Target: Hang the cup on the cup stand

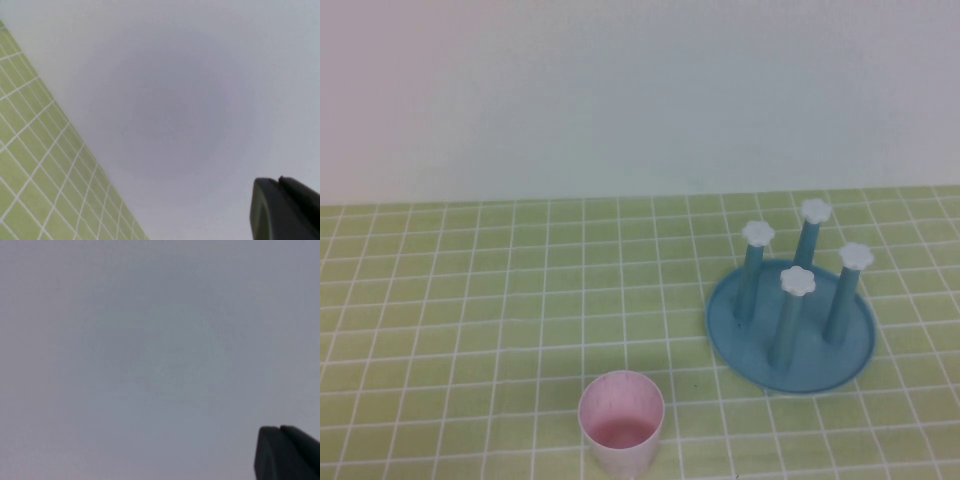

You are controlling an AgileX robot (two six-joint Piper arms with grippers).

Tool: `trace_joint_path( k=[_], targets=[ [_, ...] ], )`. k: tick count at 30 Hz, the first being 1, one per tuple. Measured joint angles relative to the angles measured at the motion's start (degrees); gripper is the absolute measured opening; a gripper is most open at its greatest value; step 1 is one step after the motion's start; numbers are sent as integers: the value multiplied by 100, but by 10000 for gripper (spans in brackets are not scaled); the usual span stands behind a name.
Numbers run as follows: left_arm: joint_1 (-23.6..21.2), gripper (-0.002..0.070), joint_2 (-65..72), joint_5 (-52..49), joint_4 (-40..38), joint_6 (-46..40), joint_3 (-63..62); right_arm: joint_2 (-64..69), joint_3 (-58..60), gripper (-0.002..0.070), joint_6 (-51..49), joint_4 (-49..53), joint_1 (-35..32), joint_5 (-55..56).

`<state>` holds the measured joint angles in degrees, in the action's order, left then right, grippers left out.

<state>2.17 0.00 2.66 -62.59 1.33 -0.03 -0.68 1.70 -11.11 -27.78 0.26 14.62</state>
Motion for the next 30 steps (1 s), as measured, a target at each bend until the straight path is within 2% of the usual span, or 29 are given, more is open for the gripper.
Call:
trace_joint_path(
  k=[5, 9, 13, 18, 24, 30],
  targets=[
    [0, -2, 0, 53, -9, -133, 0, 0, -123, -1, -350, 423, 0, -802],
    [0, -2, 0, 16, -9, -1168, 0, 0, -519, -1, -362, 1523, 0, -1654],
    [0, -2, 0, -266, -9, -1873, 0, 0, -878, -1, -297, 2201, 0, -1849],
    [0, -2, 0, -1073, 6, -2766, -268, 0, -1152, -1, -147, 2347, 0, -1881],
    [0, -2, 0, -1743, 30, -4264, -1051, 0, -1569, -1, 258, 2374, 0, -1937],
    [0, -2, 408, -2171, 290, -4797, -1726, 301, -2145, -1, 381, 2384, 0, -2378]
  ],
)
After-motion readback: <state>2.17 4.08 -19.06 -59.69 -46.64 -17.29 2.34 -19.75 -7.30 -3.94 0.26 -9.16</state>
